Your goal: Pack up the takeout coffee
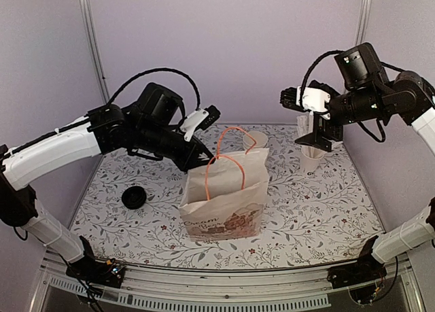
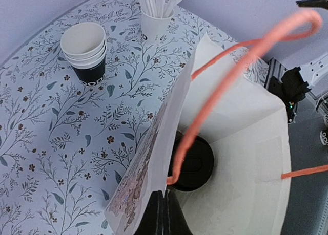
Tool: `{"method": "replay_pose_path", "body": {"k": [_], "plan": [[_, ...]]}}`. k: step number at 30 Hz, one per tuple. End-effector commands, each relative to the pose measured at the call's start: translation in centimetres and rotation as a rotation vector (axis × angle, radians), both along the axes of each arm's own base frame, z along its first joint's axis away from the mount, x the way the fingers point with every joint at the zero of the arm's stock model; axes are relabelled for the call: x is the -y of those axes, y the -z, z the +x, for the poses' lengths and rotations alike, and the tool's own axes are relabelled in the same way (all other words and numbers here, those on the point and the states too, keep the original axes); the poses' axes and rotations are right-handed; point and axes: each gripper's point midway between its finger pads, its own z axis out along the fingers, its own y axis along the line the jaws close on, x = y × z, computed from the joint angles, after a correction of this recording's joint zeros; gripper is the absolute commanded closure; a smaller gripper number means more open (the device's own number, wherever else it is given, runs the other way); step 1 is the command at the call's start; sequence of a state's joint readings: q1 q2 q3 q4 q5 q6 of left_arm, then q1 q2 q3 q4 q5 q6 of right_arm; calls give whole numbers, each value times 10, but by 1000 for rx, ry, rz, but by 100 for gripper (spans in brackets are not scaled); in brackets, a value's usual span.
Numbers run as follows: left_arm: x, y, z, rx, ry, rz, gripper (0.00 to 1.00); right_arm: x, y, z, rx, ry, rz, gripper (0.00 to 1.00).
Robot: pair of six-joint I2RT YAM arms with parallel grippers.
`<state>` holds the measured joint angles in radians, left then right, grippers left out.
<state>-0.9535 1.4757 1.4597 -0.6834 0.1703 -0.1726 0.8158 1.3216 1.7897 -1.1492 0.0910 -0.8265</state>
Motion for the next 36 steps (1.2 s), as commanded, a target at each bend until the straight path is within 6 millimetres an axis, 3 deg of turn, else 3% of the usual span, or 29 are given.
{"method": "replay_pose_path", "body": {"k": [1, 6, 9, 14, 19, 28, 32, 36], "plan": [[3, -25, 12, 91, -60, -39, 100, -6, 1, 7, -7, 8, 22, 1], [-12, -42, 18, 218, -154, -12, 100, 6, 11, 17, -28, 45, 22, 1], [-12, -49, 10, 263, -146, -14, 100, 14, 23, 18, -52, 68, 9, 1], [9, -44, -23, 278, -66, -9, 100, 27, 31, 16, -70, 99, 0, 1], [27, -23, -58, 298, -36, 19, 100, 35, 42, 16, -93, 121, -15, 1], [59, -11, -138, 432, 29, 67, 100, 40, 47, 16, -112, 136, -20, 1], [70, -8, -165, 483, 59, 92, 100, 41, 49, 15, -123, 134, -21, 1], [79, 0, -179, 498, 84, 123, 100, 42, 51, 13, -133, 133, -25, 1]]}}
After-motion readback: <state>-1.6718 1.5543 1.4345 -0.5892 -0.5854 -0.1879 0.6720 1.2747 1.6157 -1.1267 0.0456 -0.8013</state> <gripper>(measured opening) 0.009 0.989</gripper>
